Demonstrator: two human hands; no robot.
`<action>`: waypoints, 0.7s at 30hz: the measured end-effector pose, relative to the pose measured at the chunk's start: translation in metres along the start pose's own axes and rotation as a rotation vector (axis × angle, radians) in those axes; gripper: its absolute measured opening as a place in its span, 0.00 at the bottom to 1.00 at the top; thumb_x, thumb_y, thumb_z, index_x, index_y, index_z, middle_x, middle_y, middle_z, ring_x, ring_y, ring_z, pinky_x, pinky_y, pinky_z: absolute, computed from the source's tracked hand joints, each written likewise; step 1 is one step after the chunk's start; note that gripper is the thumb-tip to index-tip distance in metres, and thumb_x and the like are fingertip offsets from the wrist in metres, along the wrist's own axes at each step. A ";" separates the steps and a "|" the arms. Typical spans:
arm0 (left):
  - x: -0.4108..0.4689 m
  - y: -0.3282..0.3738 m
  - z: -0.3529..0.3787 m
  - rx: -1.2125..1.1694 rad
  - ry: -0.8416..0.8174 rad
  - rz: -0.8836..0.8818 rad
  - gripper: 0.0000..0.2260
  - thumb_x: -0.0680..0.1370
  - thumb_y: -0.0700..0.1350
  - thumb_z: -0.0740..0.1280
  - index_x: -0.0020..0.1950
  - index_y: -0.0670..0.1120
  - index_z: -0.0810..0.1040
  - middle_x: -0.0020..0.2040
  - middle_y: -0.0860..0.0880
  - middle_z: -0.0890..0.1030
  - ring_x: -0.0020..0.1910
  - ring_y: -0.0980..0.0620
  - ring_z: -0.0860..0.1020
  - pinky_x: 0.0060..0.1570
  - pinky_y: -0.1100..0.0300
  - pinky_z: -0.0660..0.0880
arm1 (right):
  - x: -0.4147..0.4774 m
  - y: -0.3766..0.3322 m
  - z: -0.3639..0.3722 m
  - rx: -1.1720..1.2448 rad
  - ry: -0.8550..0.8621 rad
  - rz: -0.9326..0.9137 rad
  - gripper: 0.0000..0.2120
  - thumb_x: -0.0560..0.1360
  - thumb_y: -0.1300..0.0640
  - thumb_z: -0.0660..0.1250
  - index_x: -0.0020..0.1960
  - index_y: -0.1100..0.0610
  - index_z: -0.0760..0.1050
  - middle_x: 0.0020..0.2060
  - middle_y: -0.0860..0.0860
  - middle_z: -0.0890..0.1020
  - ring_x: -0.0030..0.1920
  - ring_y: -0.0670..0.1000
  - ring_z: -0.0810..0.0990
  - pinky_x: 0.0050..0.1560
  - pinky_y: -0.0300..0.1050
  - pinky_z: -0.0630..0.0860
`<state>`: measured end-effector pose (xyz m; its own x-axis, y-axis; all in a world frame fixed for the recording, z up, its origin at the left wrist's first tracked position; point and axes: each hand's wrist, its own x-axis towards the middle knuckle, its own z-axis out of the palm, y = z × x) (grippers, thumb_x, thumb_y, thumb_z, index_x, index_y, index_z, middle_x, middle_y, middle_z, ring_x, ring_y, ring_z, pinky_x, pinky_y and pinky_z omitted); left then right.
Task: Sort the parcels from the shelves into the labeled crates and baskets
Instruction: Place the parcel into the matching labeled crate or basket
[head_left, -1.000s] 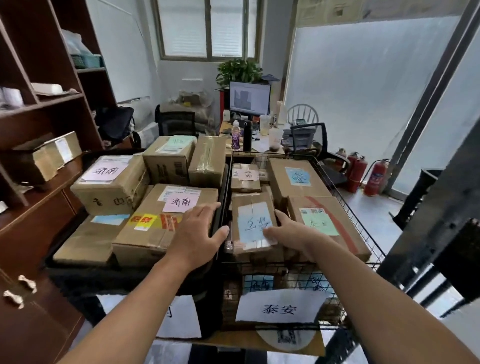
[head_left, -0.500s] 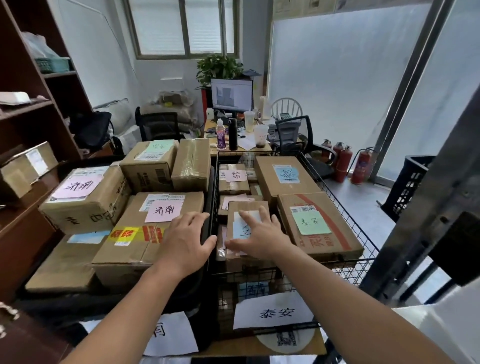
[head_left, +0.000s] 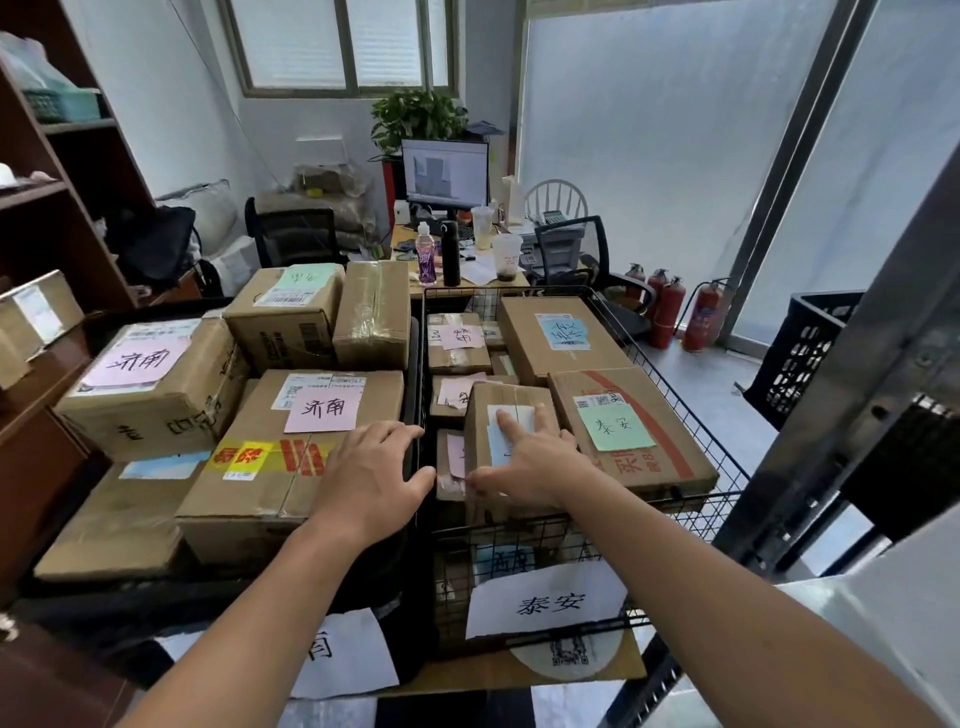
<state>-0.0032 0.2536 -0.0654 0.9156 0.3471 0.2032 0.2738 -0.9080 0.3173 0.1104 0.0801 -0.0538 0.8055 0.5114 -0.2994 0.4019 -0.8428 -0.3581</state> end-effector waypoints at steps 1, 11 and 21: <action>0.000 0.000 0.000 0.002 -0.001 -0.002 0.24 0.78 0.57 0.63 0.73 0.54 0.67 0.72 0.54 0.69 0.72 0.52 0.63 0.70 0.53 0.62 | 0.000 0.001 -0.003 -0.030 0.008 -0.004 0.46 0.73 0.32 0.66 0.82 0.38 0.43 0.82 0.54 0.39 0.80 0.68 0.45 0.76 0.68 0.56; 0.003 0.003 -0.004 0.031 -0.061 0.000 0.25 0.78 0.58 0.64 0.73 0.54 0.67 0.71 0.54 0.69 0.72 0.50 0.62 0.71 0.51 0.62 | -0.005 0.010 0.001 -0.197 0.103 -0.074 0.41 0.75 0.25 0.56 0.81 0.36 0.45 0.82 0.55 0.42 0.80 0.66 0.40 0.77 0.69 0.42; -0.003 0.028 -0.004 0.036 -0.086 0.082 0.23 0.80 0.58 0.61 0.74 0.55 0.66 0.72 0.55 0.68 0.71 0.51 0.65 0.71 0.52 0.63 | -0.006 0.028 -0.004 -0.096 0.010 -0.054 0.38 0.75 0.23 0.51 0.80 0.33 0.44 0.83 0.53 0.41 0.81 0.63 0.40 0.76 0.74 0.42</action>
<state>0.0005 0.2283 -0.0536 0.9567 0.2515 0.1465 0.2062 -0.9408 0.2689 0.1183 0.0530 -0.0582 0.7860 0.5548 -0.2728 0.4839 -0.8267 -0.2871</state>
